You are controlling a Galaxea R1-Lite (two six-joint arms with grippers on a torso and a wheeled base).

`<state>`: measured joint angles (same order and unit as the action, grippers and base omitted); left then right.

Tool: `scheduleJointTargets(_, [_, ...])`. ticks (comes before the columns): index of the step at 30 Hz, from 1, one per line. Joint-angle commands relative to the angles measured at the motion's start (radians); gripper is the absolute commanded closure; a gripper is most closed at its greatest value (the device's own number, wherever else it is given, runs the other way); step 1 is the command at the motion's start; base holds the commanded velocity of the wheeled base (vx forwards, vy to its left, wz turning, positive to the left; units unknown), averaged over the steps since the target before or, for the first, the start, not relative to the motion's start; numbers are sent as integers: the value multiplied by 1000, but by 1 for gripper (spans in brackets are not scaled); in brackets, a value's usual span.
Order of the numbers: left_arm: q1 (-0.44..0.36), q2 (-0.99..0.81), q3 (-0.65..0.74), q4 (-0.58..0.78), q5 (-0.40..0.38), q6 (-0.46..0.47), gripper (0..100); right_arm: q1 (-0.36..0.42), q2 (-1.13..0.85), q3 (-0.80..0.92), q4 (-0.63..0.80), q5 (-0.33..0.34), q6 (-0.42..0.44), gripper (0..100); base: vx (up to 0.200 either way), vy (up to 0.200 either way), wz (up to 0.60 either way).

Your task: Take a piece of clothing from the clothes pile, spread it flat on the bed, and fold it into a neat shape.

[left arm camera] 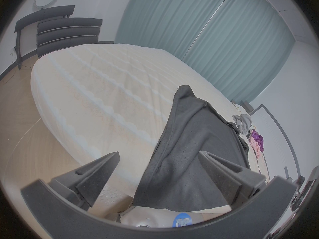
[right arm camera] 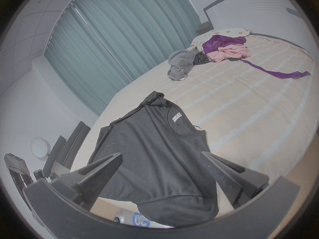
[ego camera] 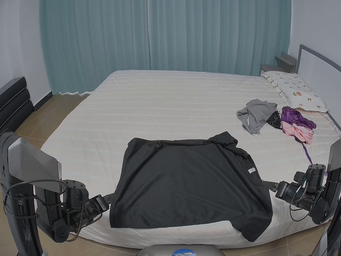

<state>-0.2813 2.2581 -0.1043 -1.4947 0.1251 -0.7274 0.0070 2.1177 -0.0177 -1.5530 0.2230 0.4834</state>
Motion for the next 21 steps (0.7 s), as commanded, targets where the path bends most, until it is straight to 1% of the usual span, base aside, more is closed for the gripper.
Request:
scheduleJointTargets(1, [-1, 11, 6, 1, 1, -1, 0, 1, 2, 18, -13, 1, 0, 0, 0, 0, 0])
scheduleJointTargets(9, [-3, 11, 14, 1, -1, 0, 0, -1, 4, 18, -13, 1, 0, 0, 0, 0, 0])
scheduleJointTargets(15, [-26, 9, 18, 1, 1, -1, 0, -1, 4, 18, -13, 1, 0, 0, 0, 0, 0])
scheduleJointTargets(20, [-27, 9, 18, -1, 1, -3, 0, -1, 4, 18, -13, 1, 0, 0, 0, 0, 0])
scheduleJointTargets(21, [-27, 9, 18, -1, 1, -4, 0, -1, 4, 18, -13, 1, 0, 0, -200, 0, 0])
